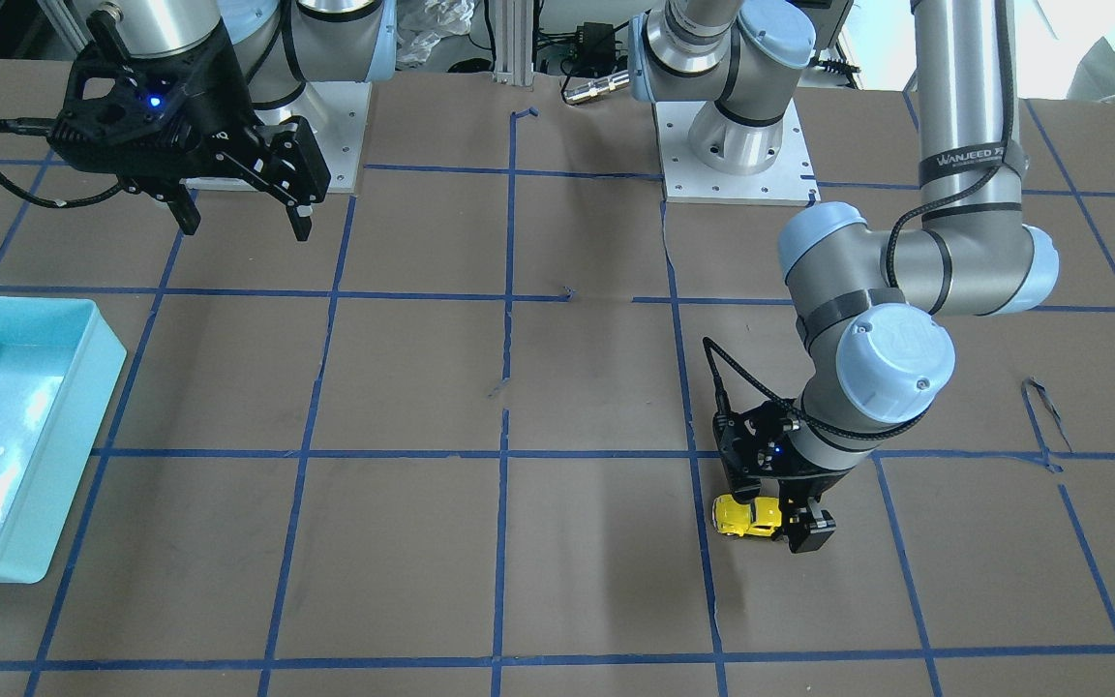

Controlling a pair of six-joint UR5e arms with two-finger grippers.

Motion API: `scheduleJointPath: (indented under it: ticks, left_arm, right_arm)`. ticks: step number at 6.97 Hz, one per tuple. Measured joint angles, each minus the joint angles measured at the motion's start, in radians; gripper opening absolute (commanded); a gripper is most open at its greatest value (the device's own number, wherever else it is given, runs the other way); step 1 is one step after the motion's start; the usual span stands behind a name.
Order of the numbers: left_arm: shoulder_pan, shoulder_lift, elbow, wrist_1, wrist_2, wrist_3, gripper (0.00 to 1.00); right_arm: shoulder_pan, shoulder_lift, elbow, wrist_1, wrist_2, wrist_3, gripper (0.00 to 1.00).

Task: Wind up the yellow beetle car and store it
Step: 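Lower the left gripper onto the yellow beetle car and close, then lift the yellow car slightly with the left gripper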

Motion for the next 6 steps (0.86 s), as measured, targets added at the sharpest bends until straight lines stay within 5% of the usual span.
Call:
scheduleJointPath:
  ticks: [2,6]
  left_arm:
    - [0.000,-0.047,-0.038,0.103,0.001,0.051,0.91]
    - [0.000,-0.081,-0.041,0.137,0.002,0.074,0.91]
  right_arm:
    - [0.000,0.000,0.000,0.000,0.001,0.000,1.00]
    - [0.000,0.000,0.000,0.000,0.000,0.000,1.00]
